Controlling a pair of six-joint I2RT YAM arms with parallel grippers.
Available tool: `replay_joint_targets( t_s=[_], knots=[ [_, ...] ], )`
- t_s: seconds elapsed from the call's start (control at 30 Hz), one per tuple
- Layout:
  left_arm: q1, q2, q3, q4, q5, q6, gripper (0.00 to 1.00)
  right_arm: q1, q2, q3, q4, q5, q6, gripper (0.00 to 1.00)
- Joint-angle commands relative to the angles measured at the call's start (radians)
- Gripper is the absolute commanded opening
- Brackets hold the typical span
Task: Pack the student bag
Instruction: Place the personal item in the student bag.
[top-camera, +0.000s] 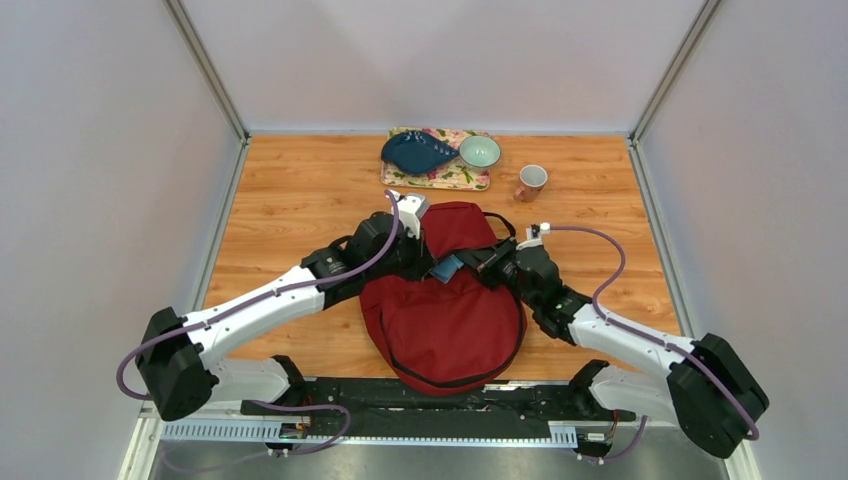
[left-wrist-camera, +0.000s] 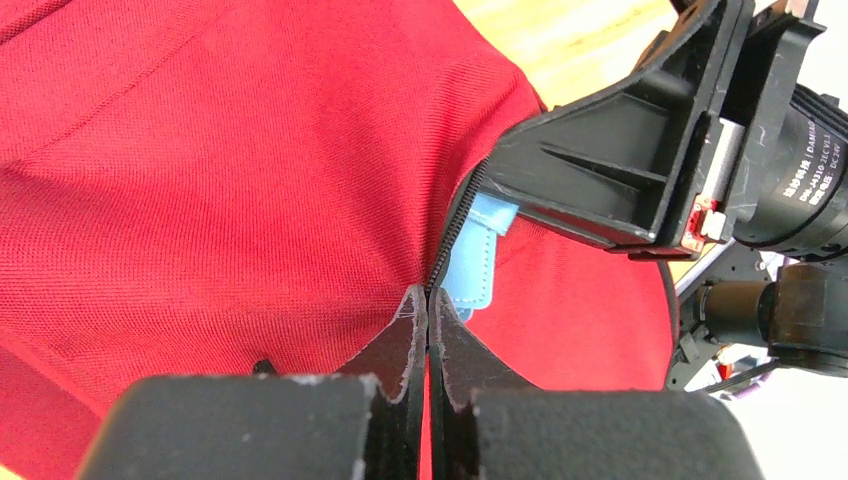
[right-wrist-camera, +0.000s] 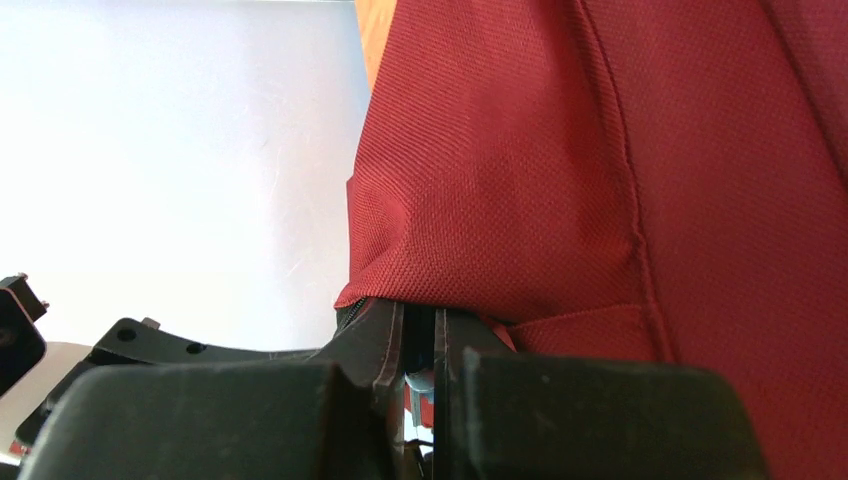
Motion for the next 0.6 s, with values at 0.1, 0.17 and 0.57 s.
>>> replay_joint_targets(
  t_s=[0.1,0.17,0.57],
  knots=[
    [-0.003,0.003,0.089,-0.072,0.081,0.064,0.00,0.023,0.119,0.098,0.160,0.146,-0.046,0.00],
    [-0.003,-0.002,0.072,-0.043,0.082,0.042,0.00,0.061,0.151,0.104,0.190,0.217,-0.086,0.00],
    [-0.001,-0.024,0.021,0.000,0.029,-0.024,0.00,0.133,0.241,0.179,0.178,0.320,-0.133,0.16]
  ],
)
